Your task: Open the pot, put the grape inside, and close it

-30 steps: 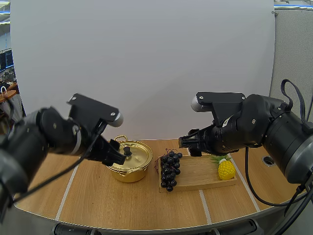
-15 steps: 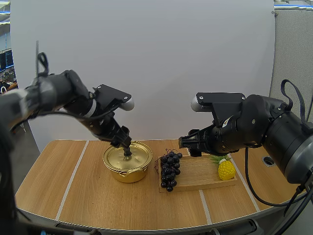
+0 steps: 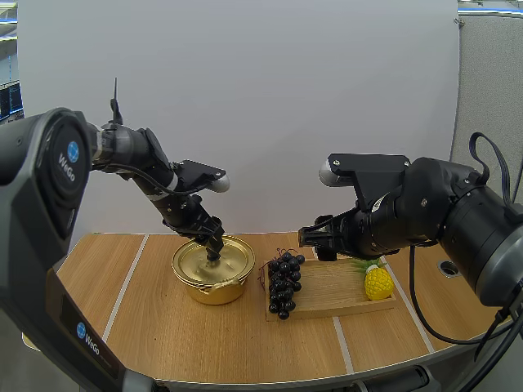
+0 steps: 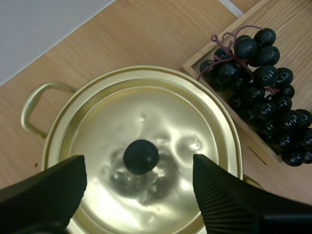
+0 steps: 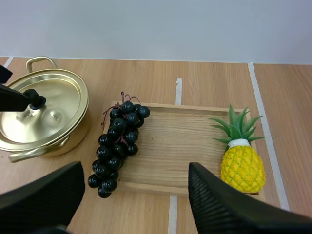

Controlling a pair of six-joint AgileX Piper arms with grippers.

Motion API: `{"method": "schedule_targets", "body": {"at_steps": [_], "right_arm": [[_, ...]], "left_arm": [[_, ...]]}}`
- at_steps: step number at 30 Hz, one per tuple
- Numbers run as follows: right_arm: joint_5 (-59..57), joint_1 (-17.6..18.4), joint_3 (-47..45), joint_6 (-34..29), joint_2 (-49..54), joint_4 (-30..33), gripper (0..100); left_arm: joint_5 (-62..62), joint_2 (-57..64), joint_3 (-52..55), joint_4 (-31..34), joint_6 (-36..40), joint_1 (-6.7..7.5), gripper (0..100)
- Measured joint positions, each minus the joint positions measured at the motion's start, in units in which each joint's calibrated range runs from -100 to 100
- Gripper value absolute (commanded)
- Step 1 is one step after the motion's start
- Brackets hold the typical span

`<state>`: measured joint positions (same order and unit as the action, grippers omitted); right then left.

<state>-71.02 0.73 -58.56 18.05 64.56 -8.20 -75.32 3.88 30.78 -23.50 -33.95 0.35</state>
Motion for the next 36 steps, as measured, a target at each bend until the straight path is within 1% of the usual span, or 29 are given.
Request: {"method": "schedule_targets", "body": {"at_steps": [3, 4, 16, 27, 28, 29, 31, 32, 34, 36], "right_arm": [[0.0, 0.0, 0.0, 0.0, 0.0, 0.0, 100], [0.0, 0.0, 0.0, 0.0, 0.0, 0.0, 100], [0.0, 0.0, 0.0, 0.0, 0.0, 0.0, 100], [0.0, 0.0, 0.0, 0.0, 0.0, 0.0, 100], [0.0, 0.0, 0.0, 0.0, 0.0, 0.0, 100], [0.0, 0.0, 0.0, 0.0, 0.0, 0.0, 100], [0.0, 0.0, 0.0, 0.0, 0.0, 0.0, 100], [0.0, 0.0, 0.0, 0.0, 0.0, 0.0, 100], [0.0, 0.0, 0.0, 0.0, 0.0, 0.0, 100], [0.0, 0.0, 0.0, 0.0, 0.0, 0.0, 100]], "left_arm": [[1.96, -1.55, -0.44, 0.29, 0.09, 1.27, 100], [2.15, -1.87, -0.79, 0.43, 0.22, 1.43, 100], [5.12, -7.82, -1.94, 1.3, 0.41, 1.5, 100], [5.22, -8.26, -1.94, 1.43, 0.41, 1.5, 100], [5.22, -8.26, -1.94, 1.43, 0.49, 1.5, 98], [5.22, -8.26, -1.94, 1.43, 0.76, 1.5, 86], [5.22, -8.26, -1.94, 1.43, 0.98, 1.5, 50], [5.22, -8.26, -1.94, 1.43, 1.21, 1.5, 36], [4.96, -8.26, -1.94, 1.55, 1.21, 1.5, 0], [4.43, -8.26, -2.22, 1.55, 1.21, 1.53, 0]]}}
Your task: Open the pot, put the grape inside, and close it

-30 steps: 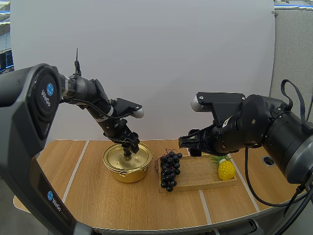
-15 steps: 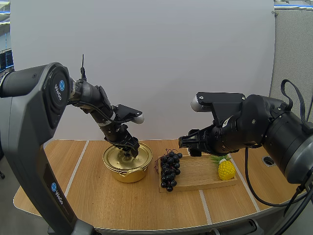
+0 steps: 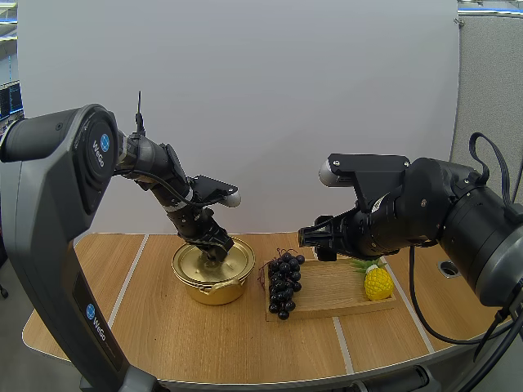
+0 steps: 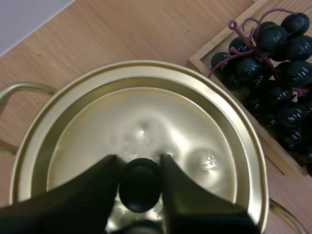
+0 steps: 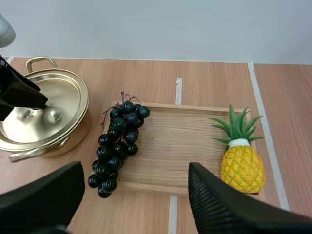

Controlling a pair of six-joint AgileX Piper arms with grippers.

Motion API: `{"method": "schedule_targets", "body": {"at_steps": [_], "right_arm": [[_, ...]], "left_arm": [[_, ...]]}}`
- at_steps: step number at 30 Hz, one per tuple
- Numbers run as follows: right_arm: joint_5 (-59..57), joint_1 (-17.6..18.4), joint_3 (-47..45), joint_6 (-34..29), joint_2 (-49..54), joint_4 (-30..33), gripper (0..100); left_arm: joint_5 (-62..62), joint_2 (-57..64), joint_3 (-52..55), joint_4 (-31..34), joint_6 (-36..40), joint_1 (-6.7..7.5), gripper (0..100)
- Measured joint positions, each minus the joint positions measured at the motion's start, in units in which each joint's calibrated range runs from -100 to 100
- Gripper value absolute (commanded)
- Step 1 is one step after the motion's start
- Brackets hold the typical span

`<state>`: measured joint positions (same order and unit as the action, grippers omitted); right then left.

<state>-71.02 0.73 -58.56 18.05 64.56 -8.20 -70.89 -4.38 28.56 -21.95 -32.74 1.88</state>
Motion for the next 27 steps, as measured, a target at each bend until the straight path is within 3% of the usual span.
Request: {"method": "schedule_targets", "body": {"at_steps": [21, 24, 27], "right_arm": [[0.0, 0.0, 0.0, 0.0, 0.0, 0.0, 100], [0.0, 0.0, 0.0, 0.0, 0.0, 0.0, 100], [0.0, 0.0, 0.0, 0.0, 0.0, -1.33, 100]], "left_arm": [[-2.09, 9.64, -0.13, 0.41, 0.34, 0.0, 0], [-4.49, 21.58, -6.18, 1.34, 3.07, 0.0, 0], [-5.14, 26.17, -11.98, 1.59, 4.71, 0.0, 0]]}}
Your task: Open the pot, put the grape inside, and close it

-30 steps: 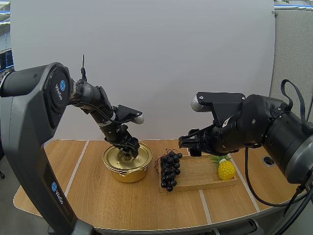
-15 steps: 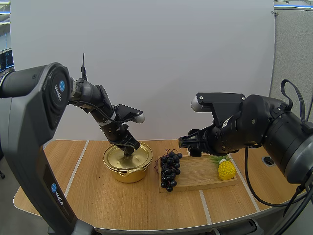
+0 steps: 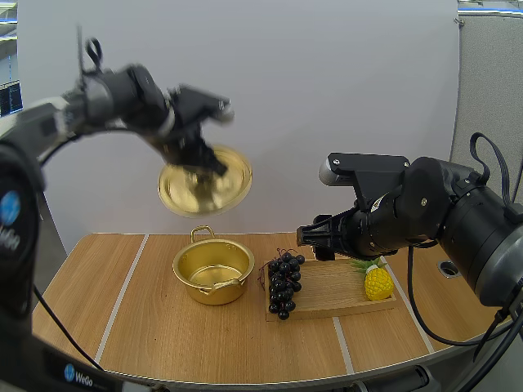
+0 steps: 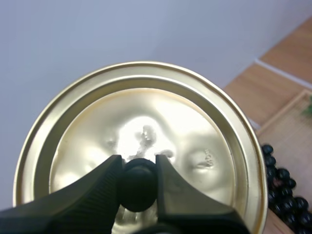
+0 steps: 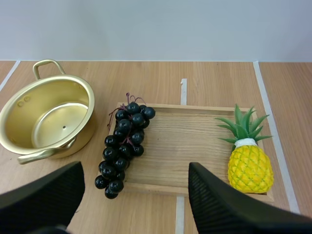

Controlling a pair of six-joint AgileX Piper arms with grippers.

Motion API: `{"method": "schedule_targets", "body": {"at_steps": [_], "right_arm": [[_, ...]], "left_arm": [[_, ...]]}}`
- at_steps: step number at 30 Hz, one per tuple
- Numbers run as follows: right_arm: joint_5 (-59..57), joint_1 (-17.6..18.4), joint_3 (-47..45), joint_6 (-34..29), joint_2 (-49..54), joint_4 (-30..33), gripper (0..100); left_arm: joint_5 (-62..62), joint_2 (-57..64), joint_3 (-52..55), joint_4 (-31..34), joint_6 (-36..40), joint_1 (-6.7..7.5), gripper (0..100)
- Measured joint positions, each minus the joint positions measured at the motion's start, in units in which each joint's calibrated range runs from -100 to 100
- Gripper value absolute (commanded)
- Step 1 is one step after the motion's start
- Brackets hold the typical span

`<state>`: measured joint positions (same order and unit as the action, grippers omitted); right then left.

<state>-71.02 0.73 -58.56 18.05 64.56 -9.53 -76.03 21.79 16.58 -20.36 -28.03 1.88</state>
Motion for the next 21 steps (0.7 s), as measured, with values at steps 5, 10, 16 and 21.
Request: {"method": "schedule_targets", "body": {"at_steps": [5, 10, 16, 21], "right_arm": [[0.0, 0.0, 0.0, 0.0, 0.0, -0.4, 100], [0.36, 0.0, 0.0, 0.0, 0.0, -4.4, 100], [2.93, 0.0, 0.0, 0.2, 0.0, -5.48, 100], [4.24, 0.0, 0.26, 0.68, -0.95, -6.05, 100]], "left_arm": [[-0.02, 5.2, -11.14, 0.13, 2.41, 0.0, 0], [2.32, 8.17, -26.69, 3.74, 8.84, 0.0, 0], [6.54, 8.46, -35.1, 9.86, 13.13, 0.0, 0], [9.02, 8.46, -39.64, 12.57, 14.48, 0.0, 0]]}}
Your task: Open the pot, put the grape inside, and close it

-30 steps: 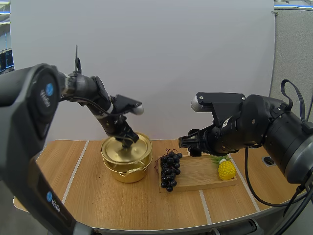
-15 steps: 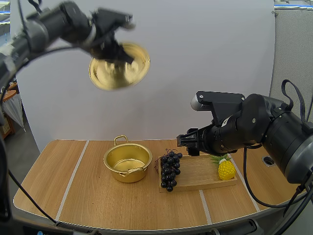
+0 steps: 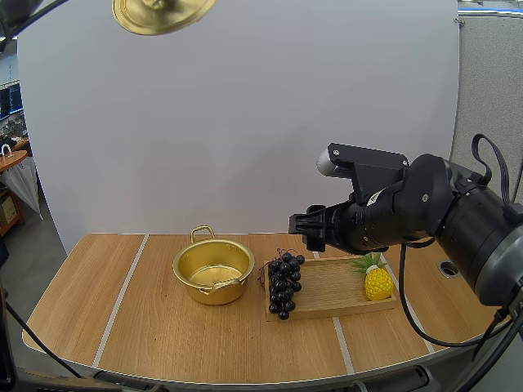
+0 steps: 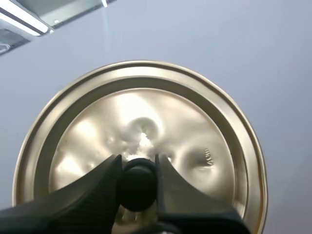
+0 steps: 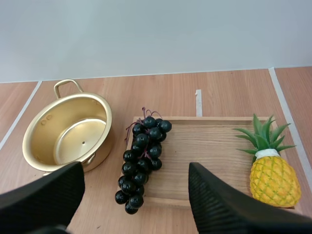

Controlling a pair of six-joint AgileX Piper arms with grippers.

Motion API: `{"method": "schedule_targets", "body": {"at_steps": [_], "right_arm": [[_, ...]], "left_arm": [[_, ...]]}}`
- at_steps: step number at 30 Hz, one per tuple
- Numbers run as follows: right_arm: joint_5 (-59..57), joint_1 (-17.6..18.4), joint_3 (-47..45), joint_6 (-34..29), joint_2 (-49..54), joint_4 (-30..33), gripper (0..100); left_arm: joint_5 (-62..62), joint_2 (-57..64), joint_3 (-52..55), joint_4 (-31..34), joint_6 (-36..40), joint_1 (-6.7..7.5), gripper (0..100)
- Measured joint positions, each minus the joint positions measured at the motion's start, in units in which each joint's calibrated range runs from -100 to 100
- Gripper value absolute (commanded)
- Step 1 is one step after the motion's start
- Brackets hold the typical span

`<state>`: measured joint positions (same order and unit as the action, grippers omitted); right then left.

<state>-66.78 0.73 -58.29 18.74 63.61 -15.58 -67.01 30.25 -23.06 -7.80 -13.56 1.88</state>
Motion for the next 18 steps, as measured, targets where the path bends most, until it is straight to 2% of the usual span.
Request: {"method": "schedule_targets", "body": {"at_steps": [5, 9, 14, 18], "right_arm": [[0.0, 0.0, 2.14, 1.07, -4.6, -1.16, 100], [-0.25, 0.0, 6.25, 1.84, -12.33, -1.81, 100], [-0.25, 0.0, 9.18, 3.73, -18.34, -3.29, 100], [2.06, 1.4, 10.6, 5.37, -24.38, -4.75, 100]], "left_arm": [[5.07, 0.0, -0.42, 0.12, 0.18, 0.0, 0], [10.67, 0.0, -0.42, 0.22, 0.3, 0.0, 0], [11.96, 0.0, -0.46, 0.33, 0.3, 0.0, 0], [11.96, 0.0, -0.46, 0.33, 0.3, 0.0, 0]]}}
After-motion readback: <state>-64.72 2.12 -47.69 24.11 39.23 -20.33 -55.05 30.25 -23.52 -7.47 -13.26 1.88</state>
